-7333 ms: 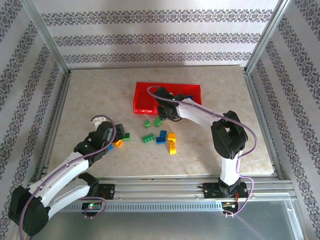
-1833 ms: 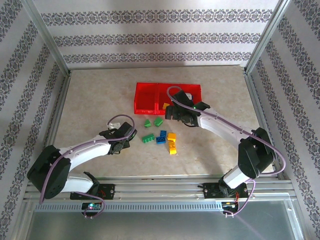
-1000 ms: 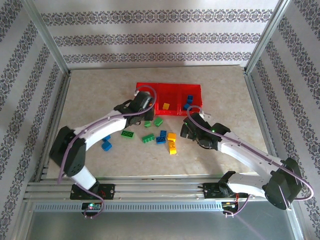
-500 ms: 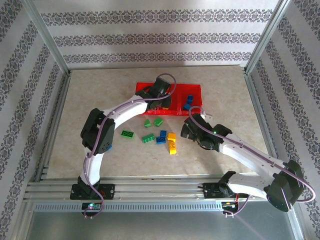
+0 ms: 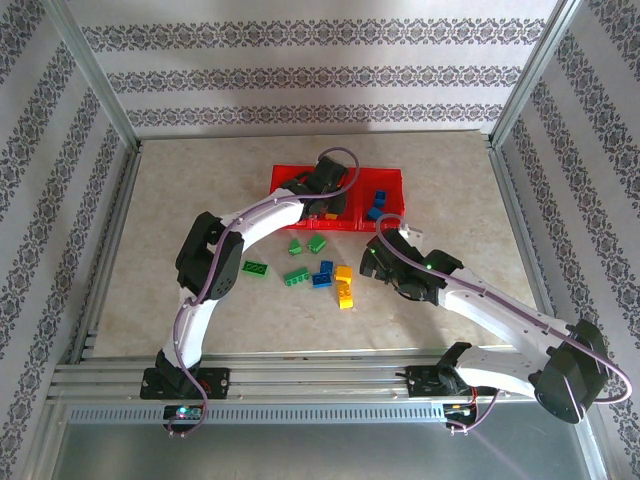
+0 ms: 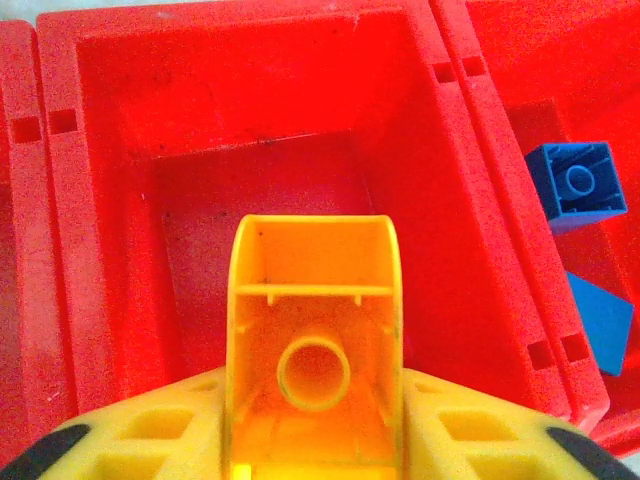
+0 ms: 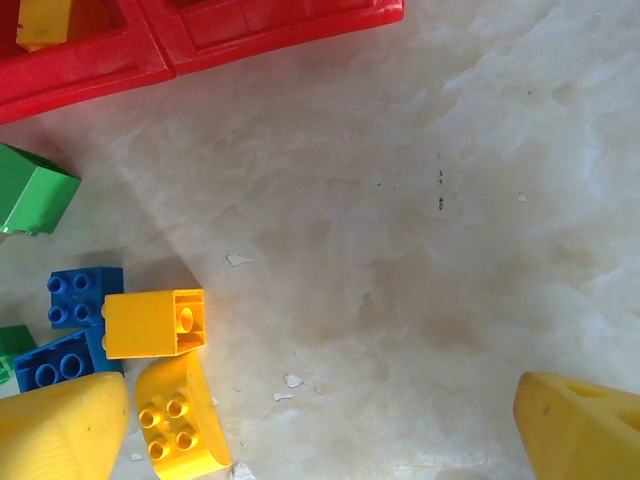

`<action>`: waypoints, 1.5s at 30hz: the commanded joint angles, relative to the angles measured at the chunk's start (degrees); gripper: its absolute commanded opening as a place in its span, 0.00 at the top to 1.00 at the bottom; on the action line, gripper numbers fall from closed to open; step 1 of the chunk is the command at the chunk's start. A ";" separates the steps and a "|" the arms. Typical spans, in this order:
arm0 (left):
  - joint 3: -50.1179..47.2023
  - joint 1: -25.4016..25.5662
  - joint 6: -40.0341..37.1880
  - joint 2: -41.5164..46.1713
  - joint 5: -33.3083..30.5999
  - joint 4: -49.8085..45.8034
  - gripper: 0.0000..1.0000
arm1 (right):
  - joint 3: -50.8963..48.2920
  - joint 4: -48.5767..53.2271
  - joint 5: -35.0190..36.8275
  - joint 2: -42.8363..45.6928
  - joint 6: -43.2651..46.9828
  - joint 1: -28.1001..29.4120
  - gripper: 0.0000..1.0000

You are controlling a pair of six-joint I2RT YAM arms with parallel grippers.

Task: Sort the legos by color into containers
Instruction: Place the lego in the container, then pick up the lego from the center of the table.

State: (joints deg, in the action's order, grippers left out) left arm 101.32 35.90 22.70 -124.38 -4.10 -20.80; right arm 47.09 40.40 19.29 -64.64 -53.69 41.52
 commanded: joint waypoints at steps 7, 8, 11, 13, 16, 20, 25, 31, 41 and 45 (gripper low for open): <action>3.53 -0.03 0.77 -0.69 -1.08 -1.53 0.47 | 0.59 -0.15 2.42 -0.13 1.20 0.58 0.02; 3.54 -0.04 0.90 -0.33 -1.09 -1.61 0.46 | 0.78 -0.06 2.42 -0.26 1.37 0.60 0.02; 2.89 -0.04 1.47 1.42 -0.82 -1.28 0.43 | 1.26 -0.06 2.42 -0.56 1.74 0.60 0.02; 1.85 -0.04 1.90 3.14 -0.67 -0.60 0.40 | 1.68 -0.06 2.40 -0.84 2.09 0.67 0.02; -0.28 0.00 2.84 6.21 -0.82 0.09 0.34 | 2.42 -0.14 2.49 -1.51 2.70 0.89 0.02; -5.69 -0.04 3.99 11.57 -1.60 1.32 0.28 | 3.44 -0.32 2.77 -2.80 3.06 1.59 0.02; -16.35 -0.22 5.13 20.81 -3.83 2.86 0.20 | 4.39 -0.41 3.08 -4.38 2.92 2.30 0.02; -29.86 -1.26 6.44 30.78 -6.35 3.10 0.15 | 5.98 -0.33 3.18 -6.99 2.72 2.76 0.02; -37.18 -1.97 4.75 29.48 -1.31 -1.01 0.16 | 8.28 0.29 3.56 -10.79 1.60 2.60 0.02; -37.49 -1.97 5.70 26.83 -0.83 0.18 0.18 | 8.32 0.20 3.31 -11.47 1.15 2.60 0.02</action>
State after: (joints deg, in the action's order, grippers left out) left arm 64.38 34.44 27.70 -95.72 -5.98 -20.16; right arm 54.13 40.05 21.21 -75.48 -51.29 43.77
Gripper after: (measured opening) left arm 0.822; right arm 0.983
